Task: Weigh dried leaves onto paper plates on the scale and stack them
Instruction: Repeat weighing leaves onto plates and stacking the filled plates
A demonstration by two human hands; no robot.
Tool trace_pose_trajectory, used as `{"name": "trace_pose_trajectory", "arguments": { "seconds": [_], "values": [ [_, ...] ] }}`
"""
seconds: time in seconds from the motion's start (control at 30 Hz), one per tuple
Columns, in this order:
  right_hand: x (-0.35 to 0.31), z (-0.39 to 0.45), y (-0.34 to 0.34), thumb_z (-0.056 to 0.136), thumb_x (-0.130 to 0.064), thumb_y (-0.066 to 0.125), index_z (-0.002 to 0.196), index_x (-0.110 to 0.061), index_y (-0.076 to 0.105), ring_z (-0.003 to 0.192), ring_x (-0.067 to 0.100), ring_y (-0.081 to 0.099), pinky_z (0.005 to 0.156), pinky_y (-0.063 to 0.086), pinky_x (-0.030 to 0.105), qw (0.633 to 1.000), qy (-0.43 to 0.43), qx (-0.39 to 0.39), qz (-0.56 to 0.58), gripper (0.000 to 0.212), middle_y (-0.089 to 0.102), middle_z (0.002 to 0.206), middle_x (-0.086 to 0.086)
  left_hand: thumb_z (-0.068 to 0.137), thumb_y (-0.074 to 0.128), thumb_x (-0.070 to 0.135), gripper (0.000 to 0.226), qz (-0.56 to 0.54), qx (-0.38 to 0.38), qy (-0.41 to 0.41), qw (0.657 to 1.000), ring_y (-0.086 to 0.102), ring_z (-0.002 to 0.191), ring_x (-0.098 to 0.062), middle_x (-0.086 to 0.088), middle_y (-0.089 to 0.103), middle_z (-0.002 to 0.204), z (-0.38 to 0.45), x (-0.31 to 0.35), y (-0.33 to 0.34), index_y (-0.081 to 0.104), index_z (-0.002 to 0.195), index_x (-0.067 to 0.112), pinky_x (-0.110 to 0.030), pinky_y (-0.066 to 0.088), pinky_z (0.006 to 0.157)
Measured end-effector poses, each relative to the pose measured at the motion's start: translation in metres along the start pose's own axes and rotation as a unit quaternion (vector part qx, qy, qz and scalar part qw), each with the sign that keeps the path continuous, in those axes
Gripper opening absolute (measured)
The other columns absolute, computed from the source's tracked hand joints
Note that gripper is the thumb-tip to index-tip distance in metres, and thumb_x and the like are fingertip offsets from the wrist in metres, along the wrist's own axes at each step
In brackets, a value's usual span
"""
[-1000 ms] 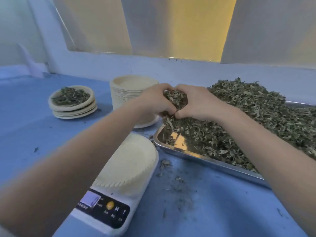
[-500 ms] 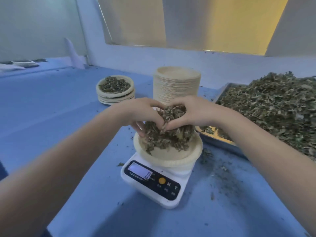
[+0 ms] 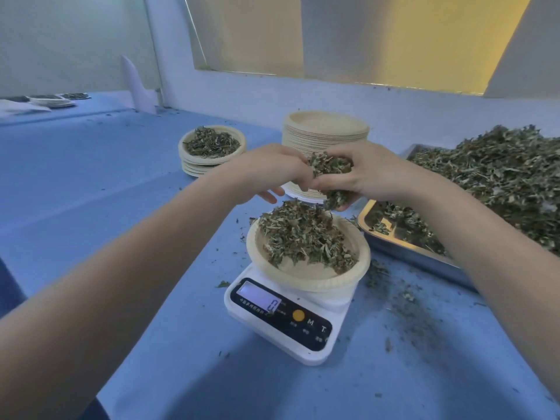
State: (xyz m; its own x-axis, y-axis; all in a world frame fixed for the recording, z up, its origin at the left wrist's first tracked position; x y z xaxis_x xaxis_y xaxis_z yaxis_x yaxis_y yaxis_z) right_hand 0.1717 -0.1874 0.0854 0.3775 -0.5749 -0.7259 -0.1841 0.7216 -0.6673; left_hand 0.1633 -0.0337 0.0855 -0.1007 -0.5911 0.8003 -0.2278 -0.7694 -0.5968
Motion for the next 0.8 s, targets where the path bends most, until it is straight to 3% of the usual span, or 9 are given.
{"name": "trace_pose_trajectory", "arguments": {
  "seconds": [0.07,0.17,0.23,0.3,0.4,0.53,0.6,0.67,0.8],
  "values": [
    [0.001,-0.002,0.001,0.080,-0.028,0.073,0.119,-0.016,0.061,0.081,-0.002,0.065,0.056,0.056,0.022,1.000,-0.004,-0.008,0.002,0.043,0.061,0.116,-0.001,0.083,0.060,0.015,0.045,-0.014,0.009,0.011,1.000,0.059,0.092,-0.014,0.006,0.054,0.113,0.000,0.001,0.001,0.052,0.125,0.027,-0.025,0.053,0.074],
    [0.003,-0.005,0.005,0.082,-0.028,0.071,0.111,-0.020,0.063,0.079,-0.001,0.065,0.056,0.056,0.020,1.000,-0.004,-0.015,-0.005,0.032,0.061,0.112,-0.001,0.080,0.060,0.010,0.024,-0.034,0.040,0.028,0.998,0.058,0.085,-0.014,0.007,0.056,0.089,-0.001,0.001,0.005,0.059,0.096,0.027,-0.024,0.052,0.071],
    [0.002,-0.006,0.007,0.083,-0.028,0.070,0.105,-0.026,0.064,0.081,-0.004,0.063,0.057,0.054,0.016,1.000,-0.011,-0.012,-0.003,0.023,0.059,0.112,-0.005,0.079,0.057,0.005,0.021,-0.047,0.063,0.039,0.996,0.056,0.078,-0.015,0.003,0.055,0.074,0.000,0.001,0.008,0.059,0.080,0.026,-0.029,0.052,0.074],
    [-0.001,-0.009,0.009,0.084,-0.027,0.069,0.086,-0.036,0.060,0.069,-0.017,0.057,0.052,0.043,0.003,1.000,-0.026,-0.014,-0.010,0.013,0.057,0.096,-0.011,0.079,0.055,0.003,0.024,-0.054,0.076,0.046,0.995,0.055,0.075,-0.015,0.001,0.055,0.068,0.001,0.000,0.011,0.057,0.075,0.027,-0.032,0.054,0.076],
    [-0.002,-0.012,0.008,0.085,-0.024,0.069,0.075,-0.038,0.053,0.055,-0.020,0.049,0.042,0.035,0.002,0.999,-0.037,-0.008,-0.015,0.023,0.048,0.079,-0.019,0.079,0.056,0.004,0.024,-0.058,0.074,0.050,0.994,0.056,0.076,-0.013,0.002,0.057,0.070,0.001,0.000,0.014,0.057,0.076,0.028,-0.031,0.054,0.076],
    [0.002,-0.013,0.008,0.085,-0.024,0.069,0.093,-0.030,0.063,0.067,-0.019,0.056,0.050,0.042,0.003,1.000,-0.030,-0.009,0.000,0.012,0.060,0.098,-0.013,0.078,0.061,0.014,0.022,-0.030,0.055,0.055,0.997,0.057,0.098,-0.015,0.008,0.059,0.093,-0.001,-0.007,0.011,0.057,0.080,0.036,-0.033,0.049,0.090],
    [0.006,-0.012,0.008,0.084,-0.025,0.069,0.108,-0.021,0.065,0.077,-0.006,0.064,0.054,0.050,0.012,1.000,-0.011,-0.004,0.009,0.024,0.063,0.111,-0.004,0.072,0.062,0.024,0.019,0.003,0.039,0.042,0.998,0.055,0.105,-0.017,0.004,0.060,0.103,-0.004,-0.012,0.012,0.062,0.089,0.031,-0.035,0.045,0.095],
    [0.009,-0.012,0.009,0.083,-0.029,0.070,0.125,-0.015,0.059,0.087,0.006,0.066,0.055,0.052,0.015,1.000,0.004,0.003,-0.006,0.045,0.056,0.130,-0.001,0.070,0.059,0.027,0.029,0.030,0.016,0.029,0.999,0.054,0.102,-0.022,-0.002,0.062,0.103,-0.006,-0.020,0.017,0.066,0.097,0.021,-0.037,0.043,0.091],
    [0.014,-0.012,0.009,0.082,-0.034,0.070,0.135,-0.012,0.050,0.075,-0.005,0.063,0.049,0.046,0.009,0.999,0.018,0.018,-0.033,0.061,0.046,0.143,0.001,0.073,0.058,0.023,0.036,0.019,-0.002,0.034,0.999,0.056,0.101,-0.019,-0.002,0.063,0.101,-0.009,-0.032,0.029,0.065,0.107,0.014,-0.044,0.040,0.097]
  ]
}}
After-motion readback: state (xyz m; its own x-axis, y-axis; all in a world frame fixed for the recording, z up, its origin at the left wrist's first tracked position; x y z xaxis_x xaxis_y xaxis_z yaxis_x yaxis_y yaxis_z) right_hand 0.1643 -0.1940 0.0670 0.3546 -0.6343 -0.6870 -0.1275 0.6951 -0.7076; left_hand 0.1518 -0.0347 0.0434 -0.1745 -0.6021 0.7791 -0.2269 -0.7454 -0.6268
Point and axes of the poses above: each hand's wrist, its own z-axis towards the middle knuckle, its own y-axis out of the palm, x = y × z, the point moved 3 cm from there along z, towards the middle knuckle
